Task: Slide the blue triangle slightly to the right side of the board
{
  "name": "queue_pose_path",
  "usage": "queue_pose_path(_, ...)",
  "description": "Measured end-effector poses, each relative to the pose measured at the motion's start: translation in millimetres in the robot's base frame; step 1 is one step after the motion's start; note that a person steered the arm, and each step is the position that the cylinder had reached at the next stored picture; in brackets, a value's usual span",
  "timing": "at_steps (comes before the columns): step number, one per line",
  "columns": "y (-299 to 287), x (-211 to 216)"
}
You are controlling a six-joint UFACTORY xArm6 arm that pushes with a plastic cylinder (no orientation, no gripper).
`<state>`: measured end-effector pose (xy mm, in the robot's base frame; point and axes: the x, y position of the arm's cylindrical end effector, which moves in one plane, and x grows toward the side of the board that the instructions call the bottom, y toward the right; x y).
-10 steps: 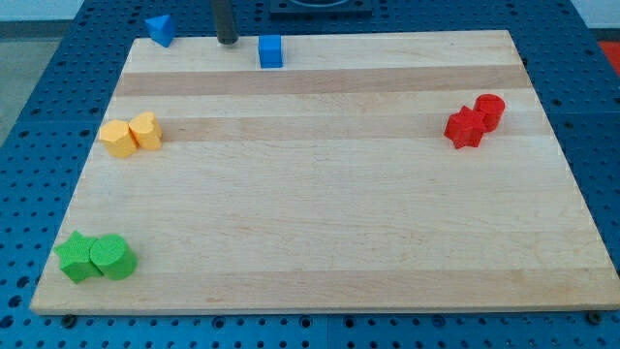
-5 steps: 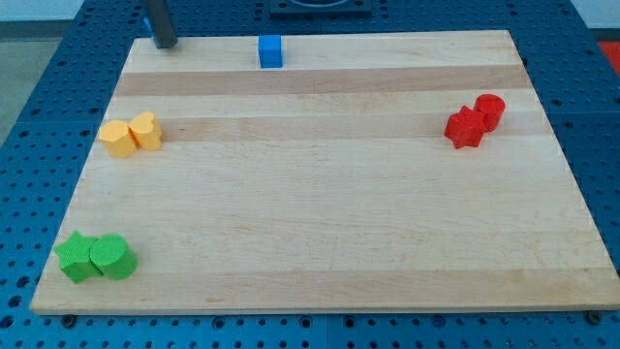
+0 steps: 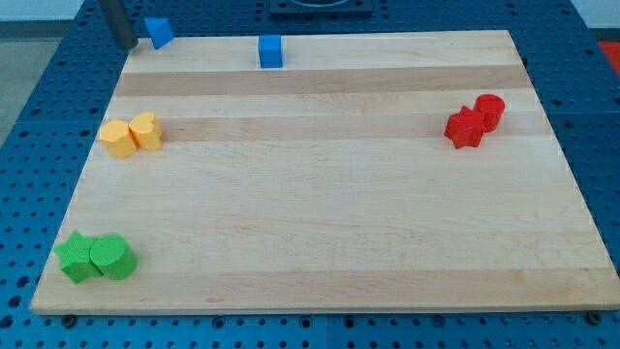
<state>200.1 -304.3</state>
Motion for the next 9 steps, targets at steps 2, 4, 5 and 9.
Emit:
queue_pose_path(2, 5, -9)
queue_pose_path(4, 14, -8)
queue_pose_path(5, 20, 2)
queue_pose_path(9, 0, -9)
